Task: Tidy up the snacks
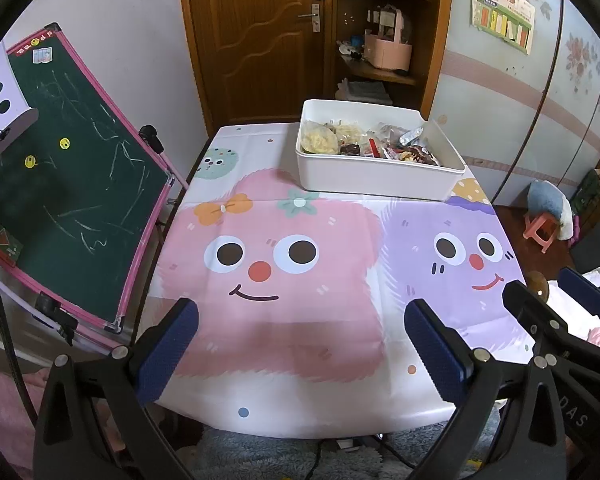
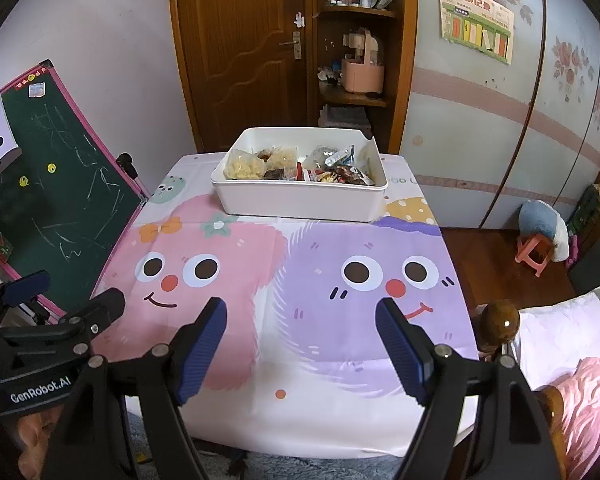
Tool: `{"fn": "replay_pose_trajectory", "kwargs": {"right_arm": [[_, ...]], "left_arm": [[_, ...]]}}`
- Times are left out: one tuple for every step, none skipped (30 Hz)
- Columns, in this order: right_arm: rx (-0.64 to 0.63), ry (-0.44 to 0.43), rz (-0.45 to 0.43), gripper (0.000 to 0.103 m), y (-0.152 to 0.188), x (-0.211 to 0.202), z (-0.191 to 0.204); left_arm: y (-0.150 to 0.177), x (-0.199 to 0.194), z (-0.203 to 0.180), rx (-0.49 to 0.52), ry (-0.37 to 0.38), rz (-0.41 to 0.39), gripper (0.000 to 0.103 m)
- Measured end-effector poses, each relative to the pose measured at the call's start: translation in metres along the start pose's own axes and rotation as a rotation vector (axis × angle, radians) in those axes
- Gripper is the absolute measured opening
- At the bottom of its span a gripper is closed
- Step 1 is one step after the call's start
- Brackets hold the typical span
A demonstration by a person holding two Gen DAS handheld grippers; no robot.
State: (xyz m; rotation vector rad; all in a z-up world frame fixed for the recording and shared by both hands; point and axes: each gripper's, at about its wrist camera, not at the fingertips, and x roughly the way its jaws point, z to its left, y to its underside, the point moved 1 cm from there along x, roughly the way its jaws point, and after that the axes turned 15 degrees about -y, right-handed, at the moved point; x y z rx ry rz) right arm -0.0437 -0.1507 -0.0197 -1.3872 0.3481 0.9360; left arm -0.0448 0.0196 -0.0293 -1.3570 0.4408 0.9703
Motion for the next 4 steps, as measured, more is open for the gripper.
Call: {"fn": "replay_pose_trajectory", "kwargs": {"right_arm": [[0.002, 0.001, 0.001, 0.077, 0.0012, 0.0003, 0.0005], [0.003, 0.000, 0.002, 0.077, 0.0022, 0.0008, 0.0001], [0.005, 0.000, 0.003, 0.077, 0.0025, 0.0017, -0.0003], [0.005, 0.001, 0.004, 0.077, 0.0028, 0.0018, -0.0002]], "left_arm": [[0.0001, 0.0010, 0.0002, 0.001, 0.000, 0.001, 0.102], [0.0006, 0.0010, -0.0001, 0.002, 0.000, 0.001, 0.102], [0.0002, 0.0007, -0.0001, 0.000, -0.001, 0.001, 0.102], [0.0001, 0.0008, -0.0001, 0.000, -0.001, 0.002, 0.102]]}}
